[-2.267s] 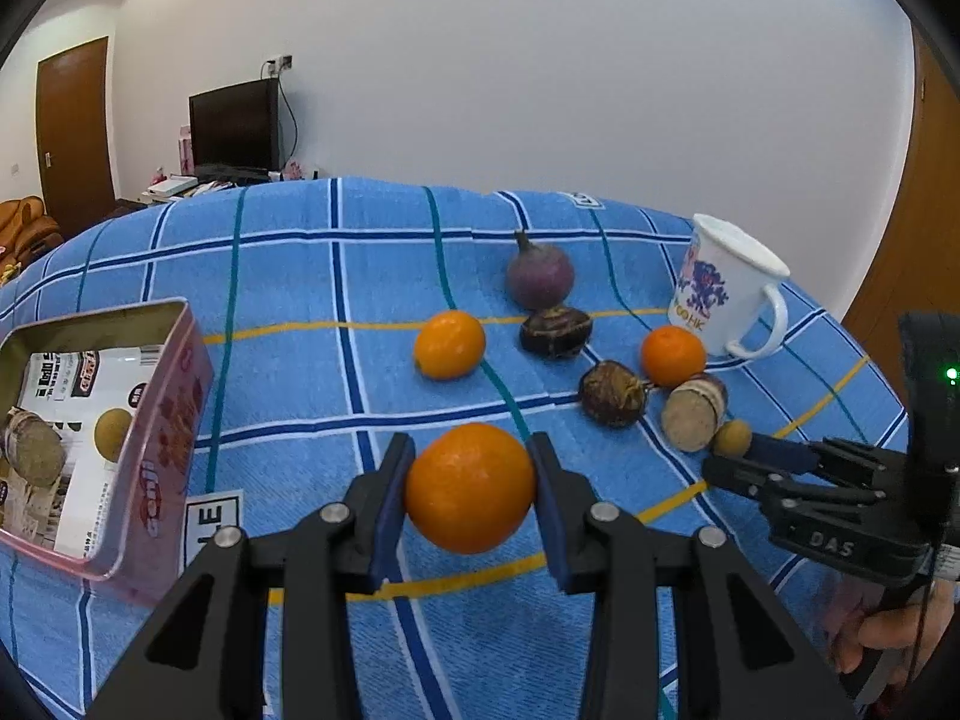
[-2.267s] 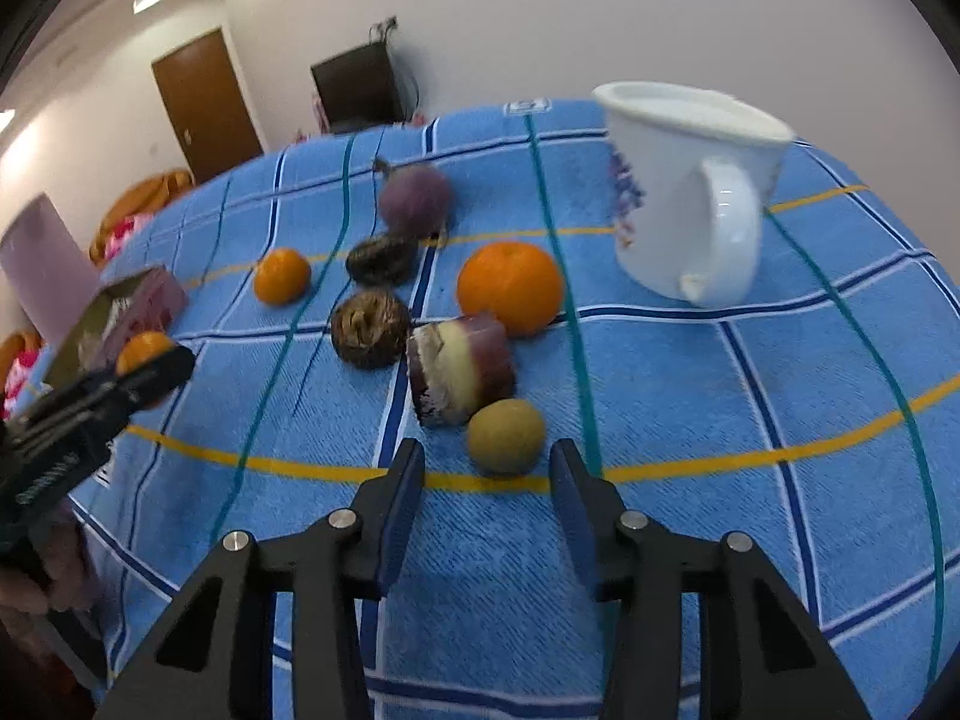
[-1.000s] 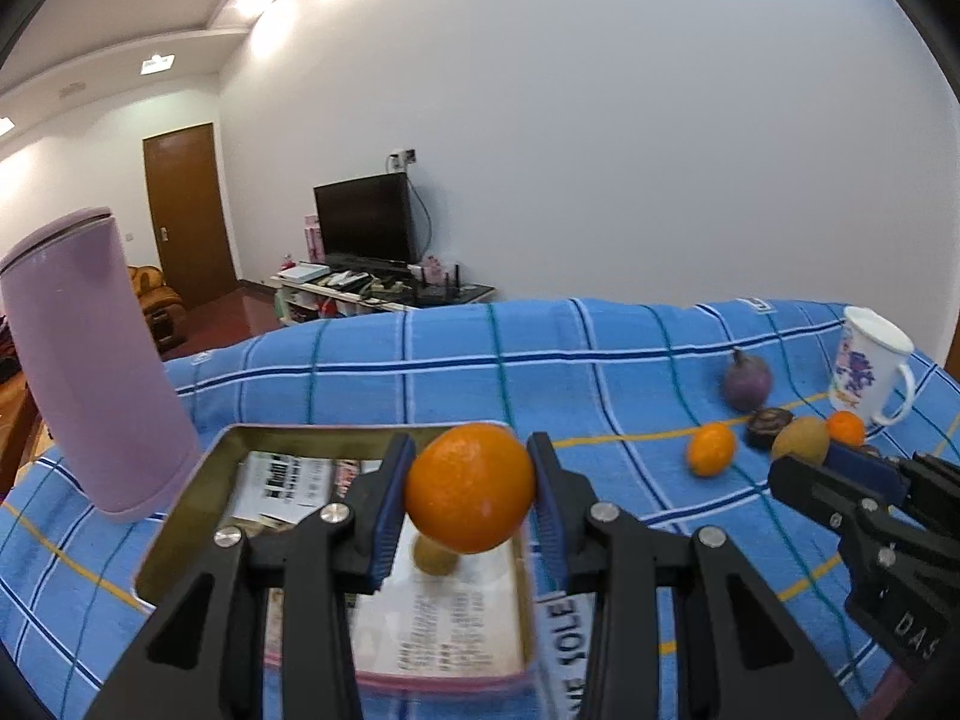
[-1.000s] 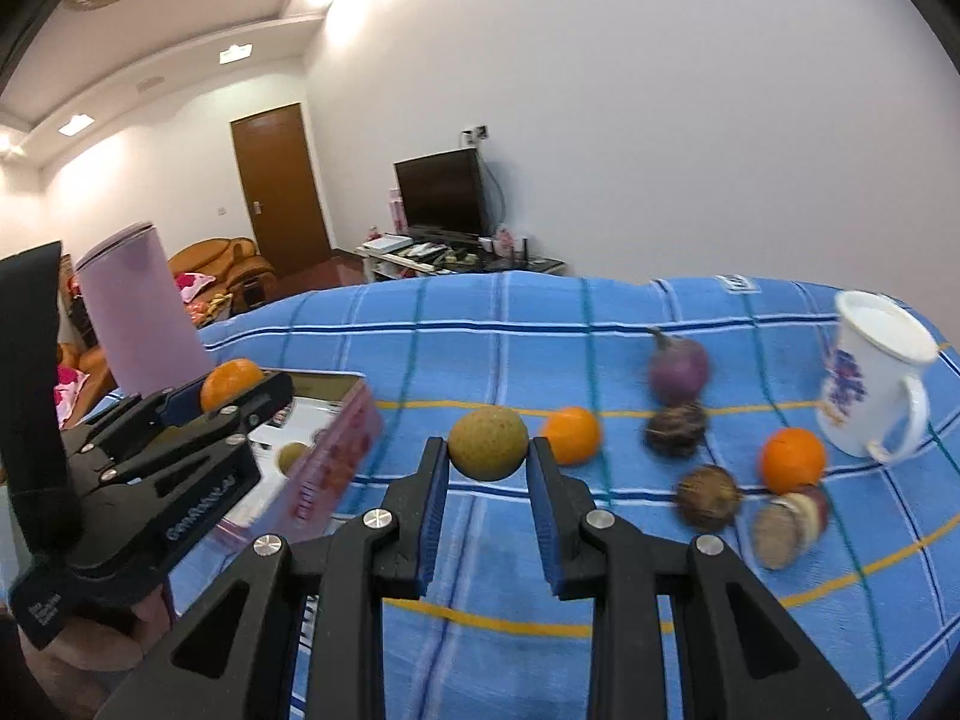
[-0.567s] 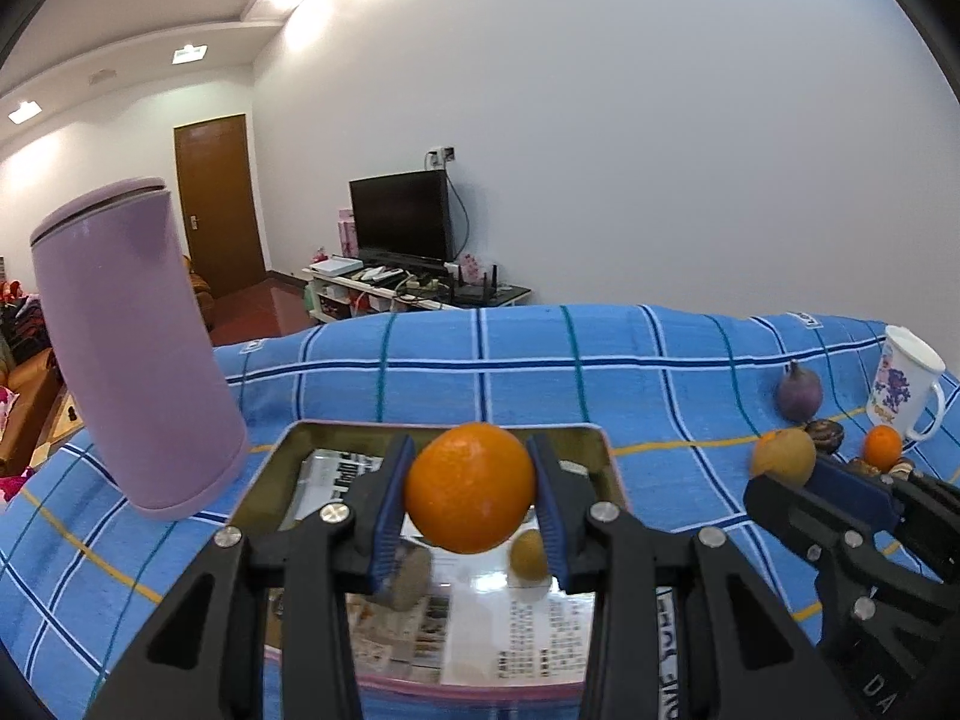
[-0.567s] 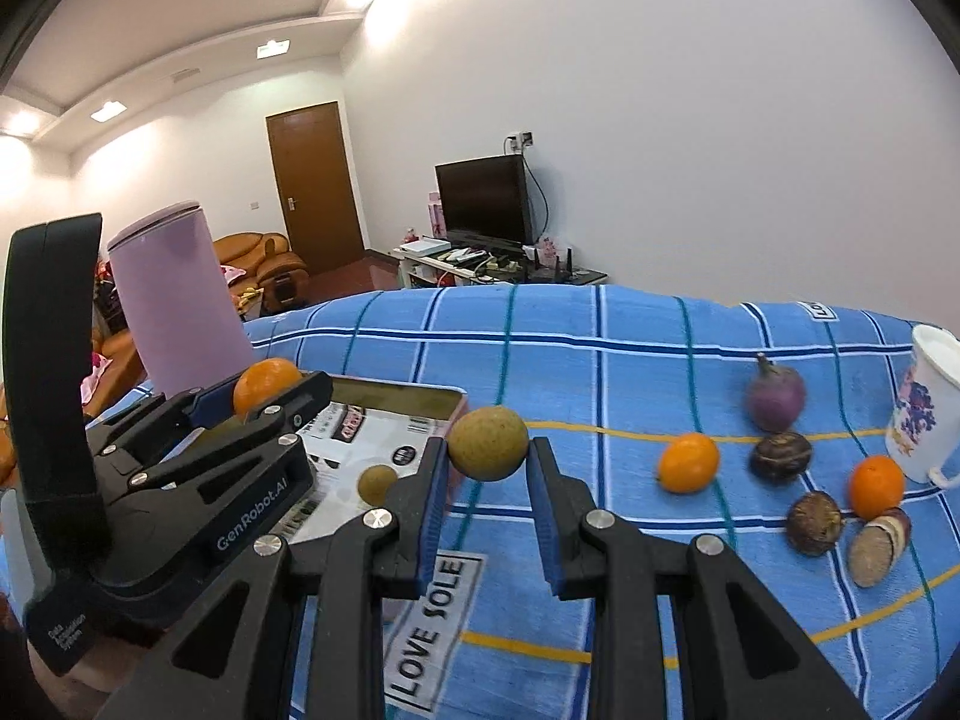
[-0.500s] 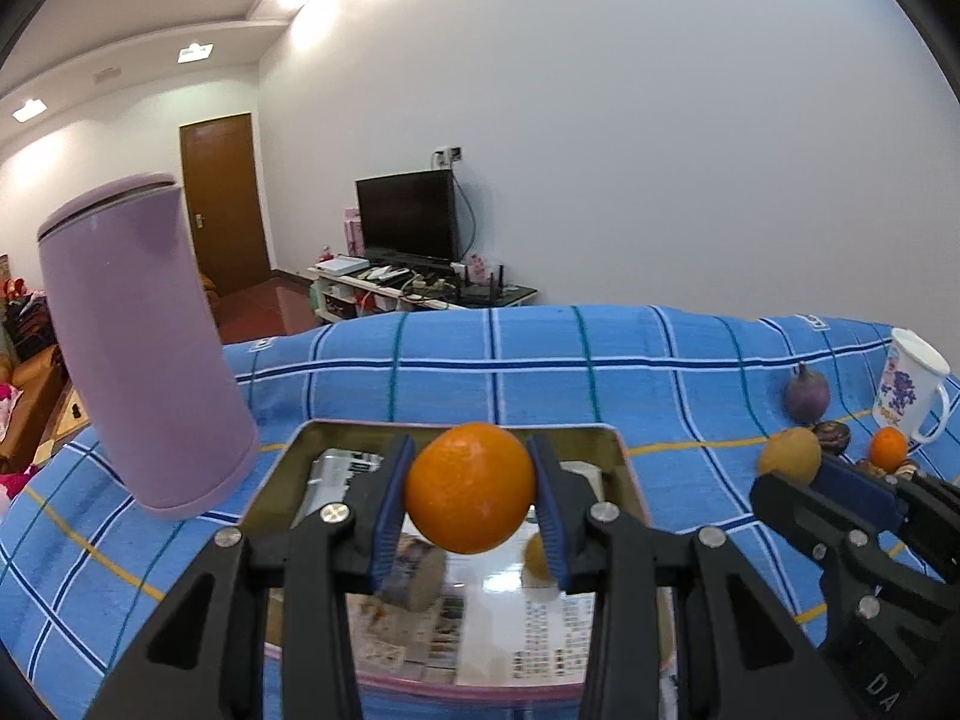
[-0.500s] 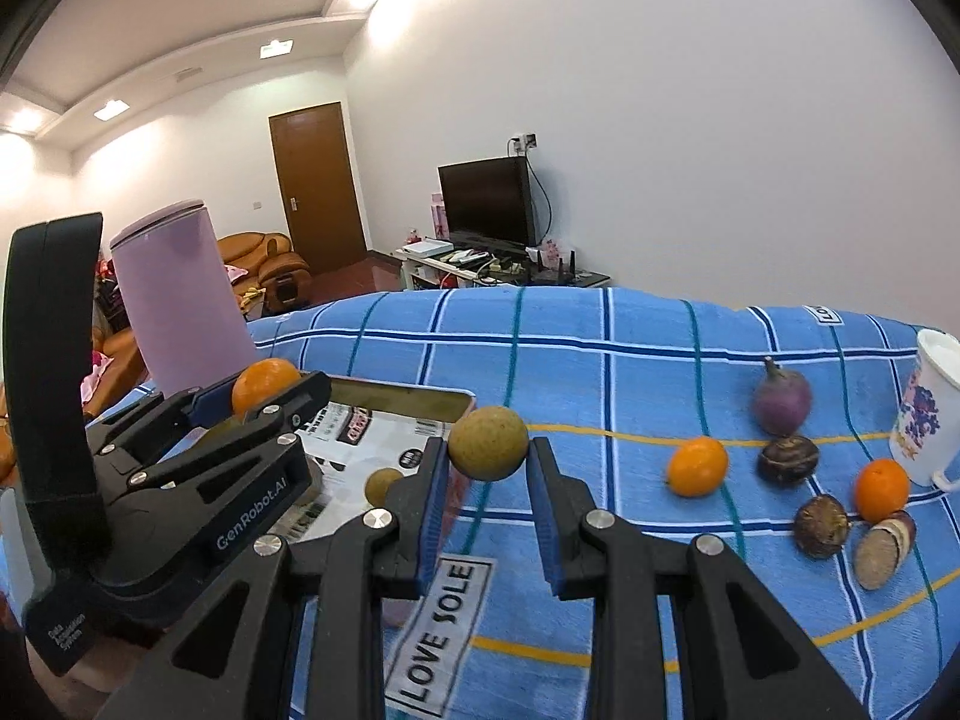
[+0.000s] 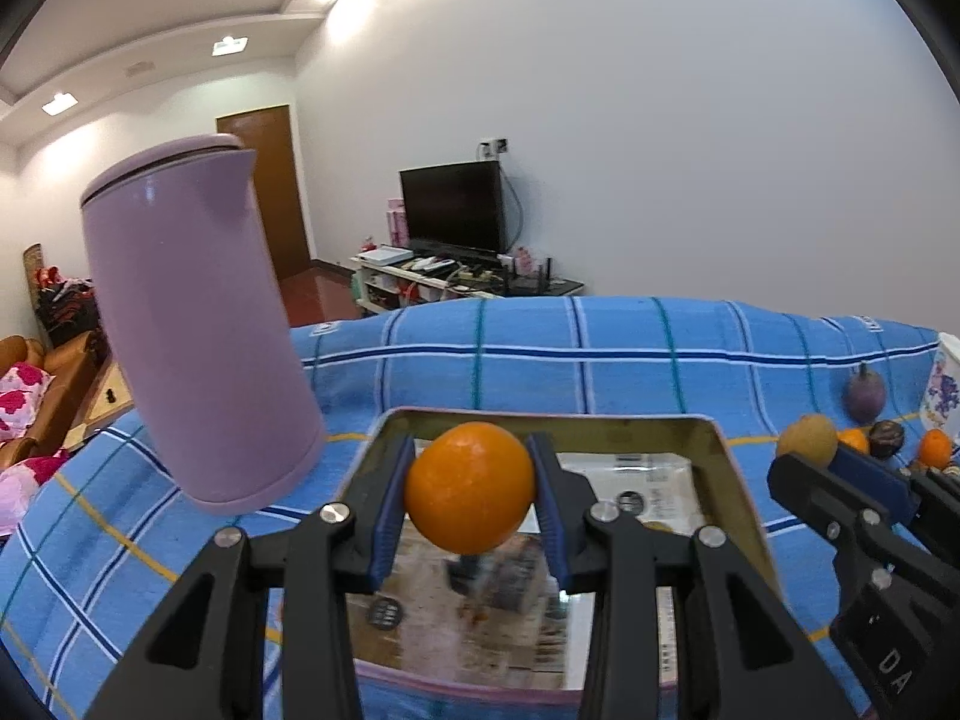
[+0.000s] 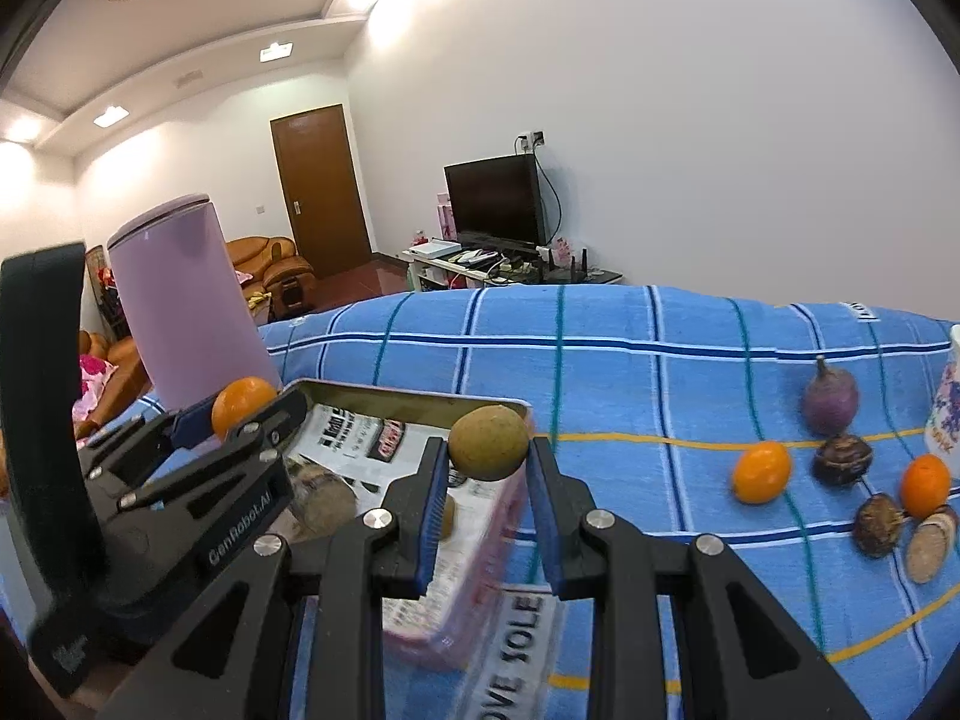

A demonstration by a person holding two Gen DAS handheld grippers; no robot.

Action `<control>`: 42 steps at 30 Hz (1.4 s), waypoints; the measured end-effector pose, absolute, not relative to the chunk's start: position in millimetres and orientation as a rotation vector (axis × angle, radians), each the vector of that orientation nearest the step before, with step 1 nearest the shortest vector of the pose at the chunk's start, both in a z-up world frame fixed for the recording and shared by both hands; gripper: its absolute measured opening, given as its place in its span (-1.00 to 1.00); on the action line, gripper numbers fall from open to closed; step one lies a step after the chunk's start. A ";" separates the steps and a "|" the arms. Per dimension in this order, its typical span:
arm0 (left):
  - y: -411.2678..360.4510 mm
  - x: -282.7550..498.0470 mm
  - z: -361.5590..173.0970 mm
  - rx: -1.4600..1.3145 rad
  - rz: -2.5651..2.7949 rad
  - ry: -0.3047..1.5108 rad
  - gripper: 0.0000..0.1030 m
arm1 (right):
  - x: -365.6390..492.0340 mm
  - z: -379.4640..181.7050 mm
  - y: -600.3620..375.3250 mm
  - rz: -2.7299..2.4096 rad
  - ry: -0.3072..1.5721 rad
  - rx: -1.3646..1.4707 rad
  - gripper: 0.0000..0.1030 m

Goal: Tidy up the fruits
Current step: 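Carry both fruits over the tin box while the right gripper releases the kiwi, then lower the orange into the tin box and open the left gripper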

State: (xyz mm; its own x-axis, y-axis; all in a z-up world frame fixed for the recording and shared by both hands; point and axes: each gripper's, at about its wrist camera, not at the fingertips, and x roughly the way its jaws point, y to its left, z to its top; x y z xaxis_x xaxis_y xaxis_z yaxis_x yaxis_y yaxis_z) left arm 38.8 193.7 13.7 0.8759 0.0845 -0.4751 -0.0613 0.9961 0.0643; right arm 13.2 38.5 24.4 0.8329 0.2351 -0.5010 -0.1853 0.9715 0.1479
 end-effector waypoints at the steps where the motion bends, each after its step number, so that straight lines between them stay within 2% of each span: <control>1: 195.7 39.6 13.3 0.047 0.080 0.498 -0.22 | 15.9 24.2 43.0 0.227 0.544 0.096 -0.44; 14: 225.1 51.6 2.4 0.048 0.175 0.553 -0.22 | 37.4 20.0 97.3 0.262 0.530 0.048 -0.44; 42: 224.1 58.4 -7.1 0.051 0.188 0.621 -0.21 | 55.0 5.6 98.2 0.362 0.610 0.041 -0.43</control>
State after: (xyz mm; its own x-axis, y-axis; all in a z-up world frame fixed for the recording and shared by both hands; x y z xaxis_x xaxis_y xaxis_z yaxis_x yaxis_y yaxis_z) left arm 58.4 224.1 -7.1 0.7967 0.1902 -0.5736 -0.1595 0.9817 0.1041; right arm 55.0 98.2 5.6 0.7588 0.3440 -0.5531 -0.3198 0.9365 0.1437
